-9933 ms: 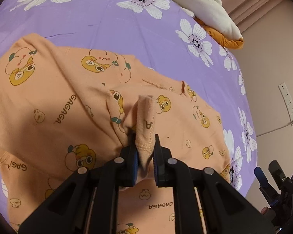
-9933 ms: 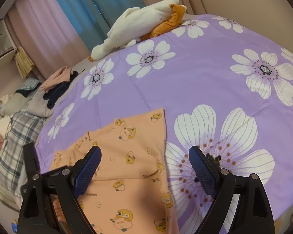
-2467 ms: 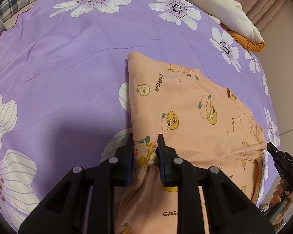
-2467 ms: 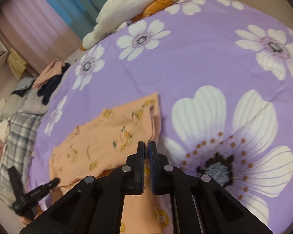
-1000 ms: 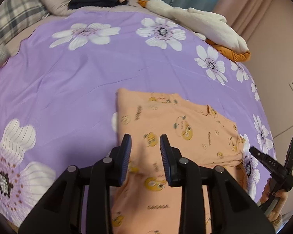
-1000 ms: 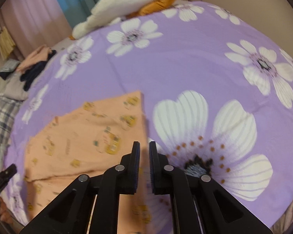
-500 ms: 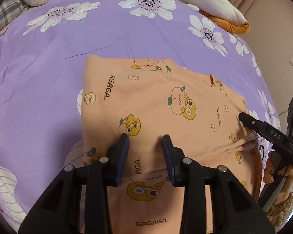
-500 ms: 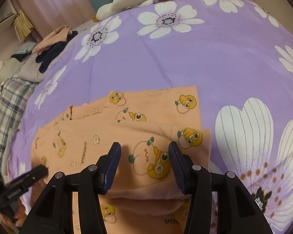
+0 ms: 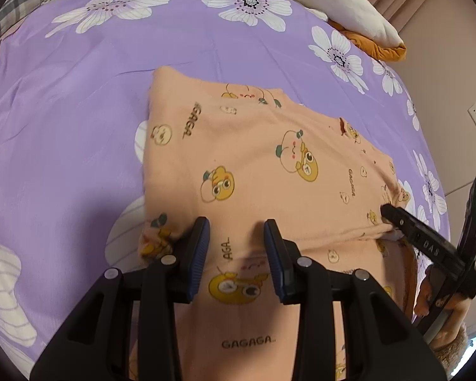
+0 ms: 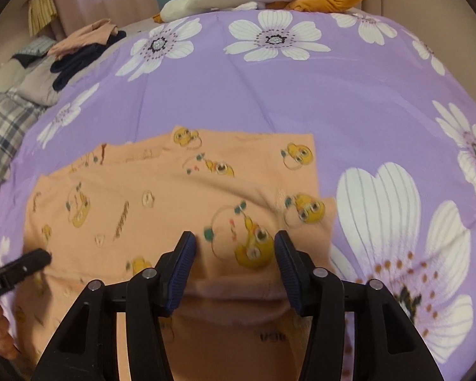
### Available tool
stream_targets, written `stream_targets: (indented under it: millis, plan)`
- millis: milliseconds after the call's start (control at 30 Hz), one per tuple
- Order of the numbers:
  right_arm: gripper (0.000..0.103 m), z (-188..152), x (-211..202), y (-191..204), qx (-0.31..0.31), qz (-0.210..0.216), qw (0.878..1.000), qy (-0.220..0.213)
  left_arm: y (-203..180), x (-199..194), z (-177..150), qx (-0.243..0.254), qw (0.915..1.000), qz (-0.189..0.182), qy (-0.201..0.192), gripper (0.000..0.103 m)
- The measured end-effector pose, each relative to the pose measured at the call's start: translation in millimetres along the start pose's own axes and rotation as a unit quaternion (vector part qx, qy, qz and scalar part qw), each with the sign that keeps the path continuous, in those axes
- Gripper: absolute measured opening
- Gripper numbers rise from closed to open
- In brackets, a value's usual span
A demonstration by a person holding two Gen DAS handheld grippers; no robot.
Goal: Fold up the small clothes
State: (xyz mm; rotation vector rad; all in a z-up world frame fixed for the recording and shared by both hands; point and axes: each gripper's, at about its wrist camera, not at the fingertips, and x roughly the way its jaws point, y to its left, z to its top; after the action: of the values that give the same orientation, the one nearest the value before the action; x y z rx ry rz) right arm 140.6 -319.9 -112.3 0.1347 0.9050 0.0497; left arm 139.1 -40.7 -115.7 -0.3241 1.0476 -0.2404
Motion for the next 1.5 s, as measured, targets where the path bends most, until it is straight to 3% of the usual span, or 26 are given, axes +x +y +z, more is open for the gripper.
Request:
stream_targets:
  millis: [300,433,533,633,800,1033,1167,1333,1433,1500]
  plan:
    - [0.053,-15,-11,3,-0.008,-0.011,1.000,-0.005,3,-15,-17,-0.012,0.9999,-0.003,-0.008,0.036]
    - [0.053,-15,-20,1,0.004,-0.003,1.000,-0.007,8,-31,-25,-0.033,0.9995,-0.002,0.000,0.048]
    - [0.053,-21,-32,-4,0.014,-0.001,1.000,-0.004,13,-52,-36,-0.034,0.9993,0.004,-0.015,0.054]
    - [0.053,-35,-53,-11,0.014,0.000,1.000,-0.013,19,-72,-52,-0.034,0.9991,0.008,-0.023,0.058]
    - [0.059,-67,-89,-31,0.036,0.041,0.998,-0.020,30,-87,-85,-0.041,0.9990,0.015,-0.012,0.058]
    - [0.059,-116,-104,-33,0.029,0.052,0.998,0.015,35,-84,-122,-0.048,0.9986,0.012,0.018,0.056]
    - [0.059,-138,-98,-32,0.035,0.070,0.996,0.041,36,-83,-129,-0.053,0.9985,0.010,0.008,0.056]
    - [0.059,-153,-85,-19,0.031,0.088,0.994,0.064,34,-79,-133,-0.055,0.9984,-0.003,0.010,0.042]
    - [0.051,-154,-81,-15,0.025,0.077,0.995,0.059,31,-77,-134,-0.048,0.9988,0.011,0.003,0.033]
    - [0.045,-153,-81,-16,0.028,0.071,0.996,0.055,30,-76,-135,-0.042,0.9990,0.012,0.004,0.020]
